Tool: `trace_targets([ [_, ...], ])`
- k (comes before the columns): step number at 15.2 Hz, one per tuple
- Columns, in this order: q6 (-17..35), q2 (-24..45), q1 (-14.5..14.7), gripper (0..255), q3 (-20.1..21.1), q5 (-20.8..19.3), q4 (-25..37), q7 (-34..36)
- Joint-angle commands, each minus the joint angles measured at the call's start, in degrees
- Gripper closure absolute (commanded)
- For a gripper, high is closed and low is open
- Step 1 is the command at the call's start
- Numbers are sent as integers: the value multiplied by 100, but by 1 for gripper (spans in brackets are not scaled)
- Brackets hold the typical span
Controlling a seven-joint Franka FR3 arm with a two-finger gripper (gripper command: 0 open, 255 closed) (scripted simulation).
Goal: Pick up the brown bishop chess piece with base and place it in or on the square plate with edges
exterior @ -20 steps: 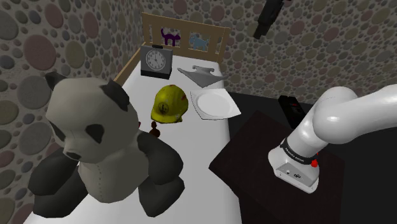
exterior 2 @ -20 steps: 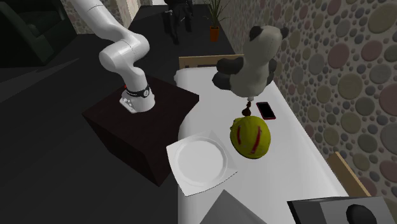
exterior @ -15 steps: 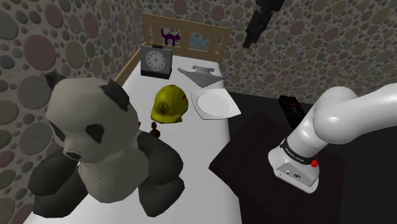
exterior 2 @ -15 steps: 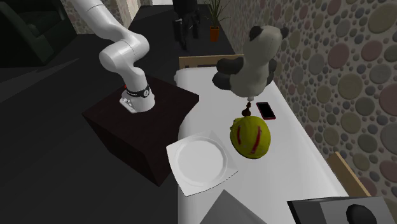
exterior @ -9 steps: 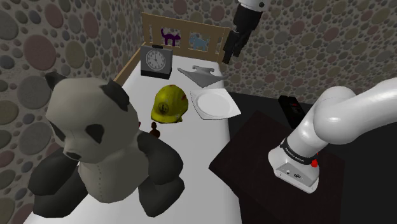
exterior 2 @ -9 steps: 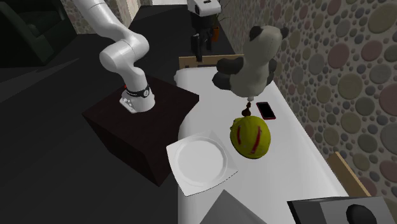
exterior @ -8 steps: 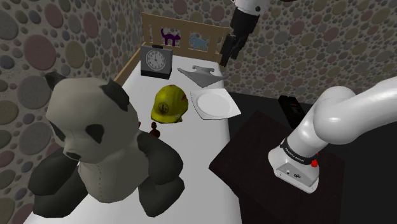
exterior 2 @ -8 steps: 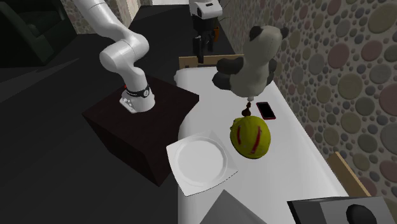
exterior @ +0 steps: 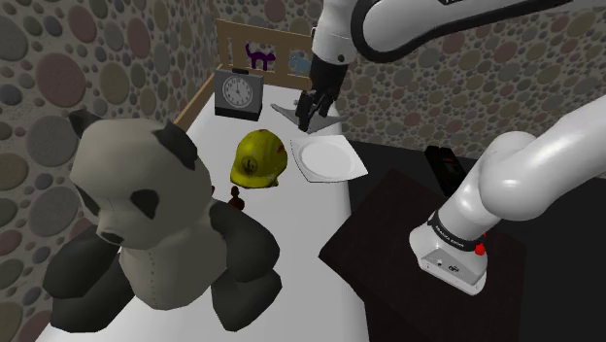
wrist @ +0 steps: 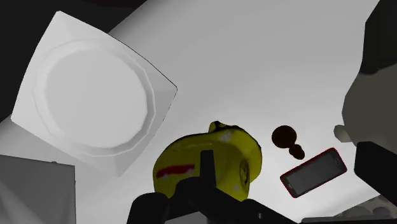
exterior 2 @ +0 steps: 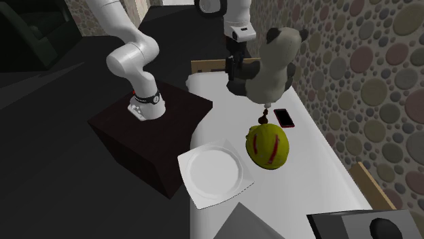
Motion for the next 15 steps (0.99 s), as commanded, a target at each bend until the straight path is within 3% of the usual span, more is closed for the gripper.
trace_targets([
  [1, 337, 374, -10, 0, 172, -98, 41, 230],
  [9, 1366, 2141, -30, 0, 730, -1051, 634, 1479],
  [15, 1744, 3584, 278, 0, 690, -2140, 1439, 2566],
])
